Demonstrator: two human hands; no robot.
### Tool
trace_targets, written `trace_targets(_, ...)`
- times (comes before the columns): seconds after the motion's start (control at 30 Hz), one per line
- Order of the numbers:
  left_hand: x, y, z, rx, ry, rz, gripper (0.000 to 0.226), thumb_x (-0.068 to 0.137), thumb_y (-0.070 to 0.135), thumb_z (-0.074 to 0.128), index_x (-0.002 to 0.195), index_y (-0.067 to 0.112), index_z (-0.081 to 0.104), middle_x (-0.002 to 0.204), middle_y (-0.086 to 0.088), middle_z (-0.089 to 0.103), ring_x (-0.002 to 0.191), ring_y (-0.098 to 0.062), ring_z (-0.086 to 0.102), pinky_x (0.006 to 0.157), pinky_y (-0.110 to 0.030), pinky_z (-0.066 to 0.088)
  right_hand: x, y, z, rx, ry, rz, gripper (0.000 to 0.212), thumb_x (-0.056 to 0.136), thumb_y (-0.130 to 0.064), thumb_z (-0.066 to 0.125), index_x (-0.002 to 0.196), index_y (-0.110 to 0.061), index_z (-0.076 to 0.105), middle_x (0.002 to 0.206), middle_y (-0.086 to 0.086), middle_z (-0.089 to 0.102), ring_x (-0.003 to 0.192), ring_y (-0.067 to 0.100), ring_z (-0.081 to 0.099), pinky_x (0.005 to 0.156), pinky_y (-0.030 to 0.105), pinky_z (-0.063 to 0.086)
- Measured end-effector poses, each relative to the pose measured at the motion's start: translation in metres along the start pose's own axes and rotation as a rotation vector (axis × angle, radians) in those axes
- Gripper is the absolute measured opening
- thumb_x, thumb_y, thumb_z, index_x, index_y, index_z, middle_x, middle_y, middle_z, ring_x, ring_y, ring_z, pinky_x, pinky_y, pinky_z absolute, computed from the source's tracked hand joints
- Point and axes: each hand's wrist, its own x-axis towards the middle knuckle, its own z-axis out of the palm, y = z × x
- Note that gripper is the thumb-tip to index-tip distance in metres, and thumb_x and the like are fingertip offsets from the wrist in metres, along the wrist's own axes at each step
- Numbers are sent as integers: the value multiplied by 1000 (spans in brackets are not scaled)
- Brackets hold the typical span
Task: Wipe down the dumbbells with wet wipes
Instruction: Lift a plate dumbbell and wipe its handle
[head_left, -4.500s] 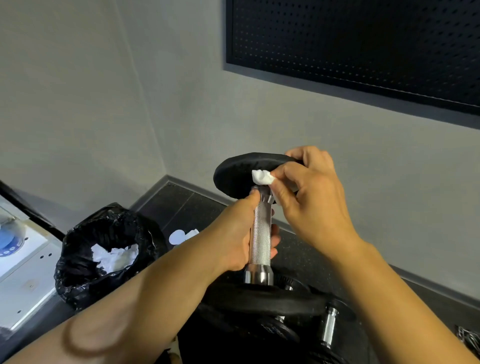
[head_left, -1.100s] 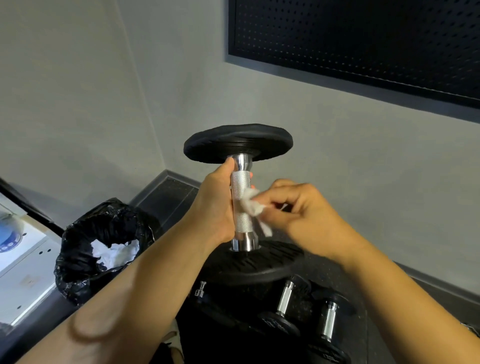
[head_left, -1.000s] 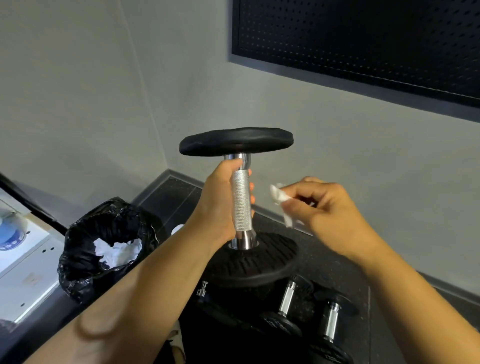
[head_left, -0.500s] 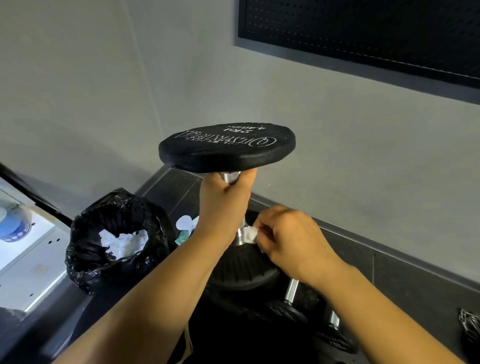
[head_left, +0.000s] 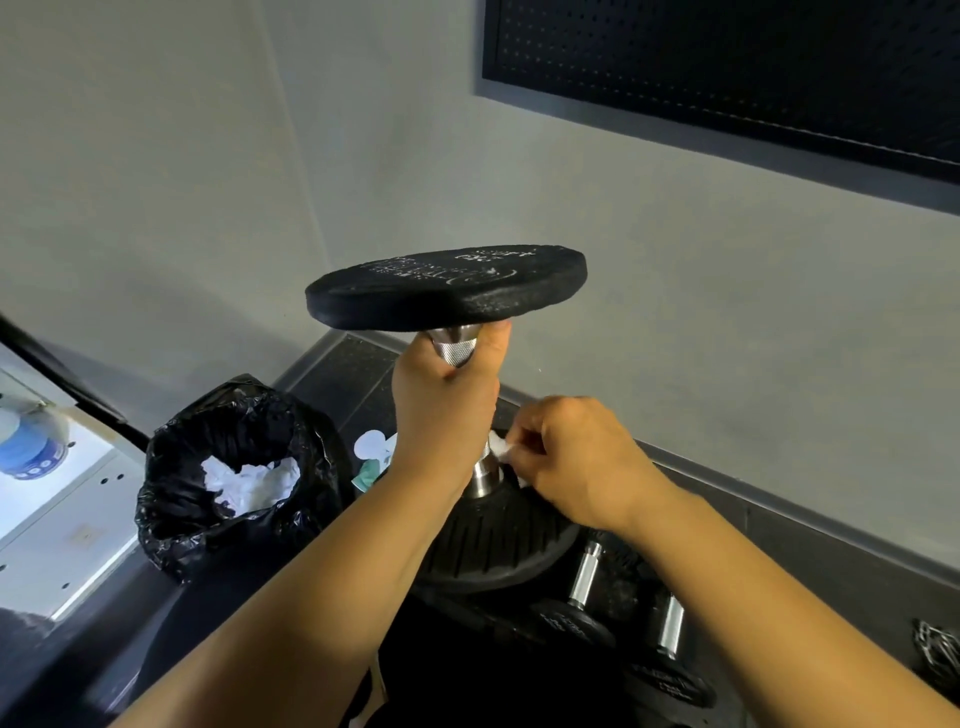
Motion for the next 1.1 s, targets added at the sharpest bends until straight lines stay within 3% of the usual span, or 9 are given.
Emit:
trace_targets(0.23,-9,-5,5,85,-2,82,33,86,28,67,60,17,50,48,3,47,52,-10,47,65,-29,41,-57,-35,-5,-38,-77,-63,27,90,-22,50,64,-21,41,74,-2,53,68,24,51,60,30,39)
trace_targets(0.3,-9,-3,6,76,1,96,30,83,31,65,69,7,53,67,-10,55,58,-26,49,64,-39,44,-57,-31,-7,-39,-85,-68,21,90,-25,51,70,-21,47,78,-2,53,70,23,51,62,30,40)
trace_targets(0.37,-6,-2,7,26,-18,54,29,82,28,64,70,4,52,60,-13,43,58,-40,41,56,-46,41,-51,-20,-10,-37,-41,-62,9,89,-25,54,84,-19,57,88,-2,61,78,24,59,70,35,48)
trace_targets(0.47,-4,3,7,-61,-62,-38,33,80,24,64,60,20,39,50,3,27,45,-16,24,48,-31,22,-34,-3,-10,-60,3,-83,5,86,-23,56,88,-21,60,94,-4,63,85,24,60,74,37,49)
trace_targets(0.6,-5,9,9,-155,-124,-143,29,78,24,64,67,15,39,57,-5,18,52,-20,18,49,-33,18,-2,15,-7,-47,3,-26,5,87,-21,56,88,-21,60,102,-1,63,93,25,58,80,37,48)
trace_targets(0.73,-2,3,4,-223,-277,-188,43,77,26,68,53,19,33,47,2,26,40,-13,27,42,-23,29,22,35,-7,203,-118,137,16,85,-18,61,70,-23,58,77,-2,66,79,19,62,79,37,53)
trace_targets(0.9,2,5,1,-329,-390,-290,47,72,27,71,52,18,29,46,1,26,38,-12,27,42,-22,25,23,46,-2,657,-187,350,23,91,-11,56,69,-17,54,65,1,54,61,13,49,60,28,42)
trace_targets(0.97,3,9,5,-315,-309,-285,45,83,21,67,52,18,34,45,2,31,38,-11,33,42,-21,30,20,47,-1,694,-97,414,22,87,-9,59,67,-16,55,63,2,55,59,15,50,58,26,41)
trace_targets(1.1,10,11,18,-194,48,-263,28,84,27,70,67,17,51,55,2,43,50,-12,44,53,-25,42,11,43,-2,633,219,500,11,85,-13,62,75,-13,56,74,7,63,70,23,56,63,31,44)
